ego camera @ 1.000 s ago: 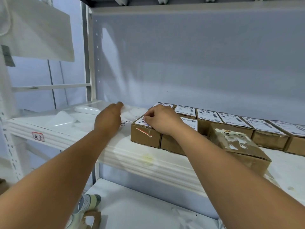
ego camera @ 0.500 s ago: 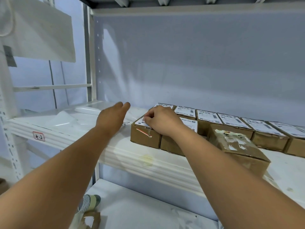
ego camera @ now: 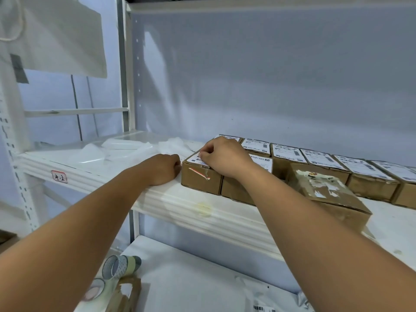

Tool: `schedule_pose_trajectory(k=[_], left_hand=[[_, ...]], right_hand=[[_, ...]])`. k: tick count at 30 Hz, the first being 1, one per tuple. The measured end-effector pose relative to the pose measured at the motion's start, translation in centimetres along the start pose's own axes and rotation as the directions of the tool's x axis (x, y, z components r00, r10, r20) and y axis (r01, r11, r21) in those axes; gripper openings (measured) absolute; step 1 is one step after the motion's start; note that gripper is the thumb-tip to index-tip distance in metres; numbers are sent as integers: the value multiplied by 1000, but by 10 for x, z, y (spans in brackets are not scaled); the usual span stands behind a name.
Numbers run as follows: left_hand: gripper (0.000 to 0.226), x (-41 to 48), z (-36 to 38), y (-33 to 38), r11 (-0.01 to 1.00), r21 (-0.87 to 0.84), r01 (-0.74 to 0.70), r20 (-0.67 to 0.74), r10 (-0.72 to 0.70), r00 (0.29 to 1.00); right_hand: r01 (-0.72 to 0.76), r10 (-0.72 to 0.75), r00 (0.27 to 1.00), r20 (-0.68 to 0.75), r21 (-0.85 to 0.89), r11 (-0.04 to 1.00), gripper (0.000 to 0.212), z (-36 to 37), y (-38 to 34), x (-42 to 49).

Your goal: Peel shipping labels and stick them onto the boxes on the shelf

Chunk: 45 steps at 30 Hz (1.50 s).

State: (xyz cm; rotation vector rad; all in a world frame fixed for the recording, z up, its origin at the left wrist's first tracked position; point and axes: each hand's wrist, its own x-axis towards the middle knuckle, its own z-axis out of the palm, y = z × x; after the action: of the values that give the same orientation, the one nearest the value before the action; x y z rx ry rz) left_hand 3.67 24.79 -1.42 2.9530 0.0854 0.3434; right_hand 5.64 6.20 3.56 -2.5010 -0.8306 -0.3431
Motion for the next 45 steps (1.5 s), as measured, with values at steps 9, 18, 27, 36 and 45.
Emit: schedule_pose_trajectory(k=[9,18,27,36,45], left_hand=[[23,-26,-2,-3,979,-155,-132,1,134,991],[58,-66,-17,-2,945,-252,-208,96,239,966],[52,-85,-30,-16,925,-294,-242,137,291,947],[22,-98,-25,-14,753,-651,-96,-46,87,995],[12,-72,-17,-3,832,-554,-41,-362,-196,911]], right_hand=[[14,-14,1000,-3,-12,1000,22,0,0,-1],[23,-23,1000,-9,-28,999,22,2,2,0],[15,-15,1000,-11,-8,1000,19,2,2,1],[25,-25,1000,-12,-10,1000,19,2,2,0],[13,-13,1000,-10,-14,1000,20,3,2,1]])
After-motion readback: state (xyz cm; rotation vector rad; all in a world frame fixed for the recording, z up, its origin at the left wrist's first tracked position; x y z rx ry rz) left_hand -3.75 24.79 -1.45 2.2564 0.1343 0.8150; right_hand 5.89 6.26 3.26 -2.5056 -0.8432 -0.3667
